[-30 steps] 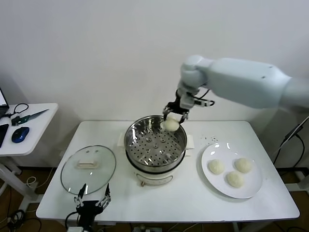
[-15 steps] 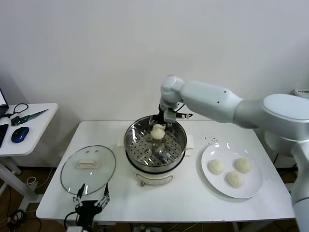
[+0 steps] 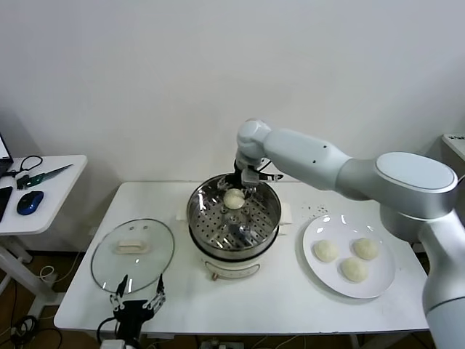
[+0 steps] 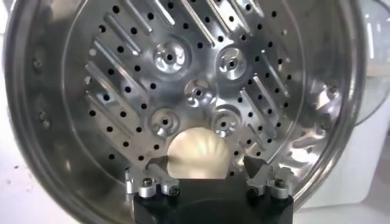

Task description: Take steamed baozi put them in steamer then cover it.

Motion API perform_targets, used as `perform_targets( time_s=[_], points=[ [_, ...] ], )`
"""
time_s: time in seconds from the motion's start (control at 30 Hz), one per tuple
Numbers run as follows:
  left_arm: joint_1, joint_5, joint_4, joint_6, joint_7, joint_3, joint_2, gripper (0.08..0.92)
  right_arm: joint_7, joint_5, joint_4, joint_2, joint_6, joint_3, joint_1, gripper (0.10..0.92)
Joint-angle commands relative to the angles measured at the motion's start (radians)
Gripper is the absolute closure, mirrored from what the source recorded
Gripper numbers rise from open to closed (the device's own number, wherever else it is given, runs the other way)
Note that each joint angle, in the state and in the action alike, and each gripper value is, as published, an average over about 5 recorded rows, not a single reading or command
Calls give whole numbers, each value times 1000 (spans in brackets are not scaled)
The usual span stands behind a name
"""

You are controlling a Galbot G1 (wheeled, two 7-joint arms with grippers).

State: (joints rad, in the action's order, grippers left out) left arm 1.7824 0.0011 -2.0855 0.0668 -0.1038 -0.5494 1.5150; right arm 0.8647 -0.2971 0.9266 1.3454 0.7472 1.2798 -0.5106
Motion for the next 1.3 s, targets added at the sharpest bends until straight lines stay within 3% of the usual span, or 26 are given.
perform_targets(
  time_s=[0.03,0.13,0.2,0.33,0.5,0.67,0.9,1.3],
  points=[
    [1,6,-4,0,0,3,2,177,87,439,190,-173,-98,166,-248,203],
    [2,7,-8,0,1,3,4,177,144,715,273,-279,-216,348,-393,202],
    [3,6,-10,-1,0,3,4,177,160,815,308,-352,-273,443,-448,203],
    [4,3,-12,-3,0,4,2,177,165,844,381,-503,-423,556,-514,203],
    [6,1,-14,-3,0,5,-3,177,91,858,542,-686,-768,713,-561,203],
    [2,-2,-15,-2,0,5,-4,177,24,883,640,-788,-962,723,-476,203],
    [-1,-5,-26,1,2,-2,1,177,-27,812,624,-823,-1059,519,-189,203],
    [14,-3,-23,-8,-2,-6,6,177,-54,684,360,-707,-1073,169,174,203]
  ],
)
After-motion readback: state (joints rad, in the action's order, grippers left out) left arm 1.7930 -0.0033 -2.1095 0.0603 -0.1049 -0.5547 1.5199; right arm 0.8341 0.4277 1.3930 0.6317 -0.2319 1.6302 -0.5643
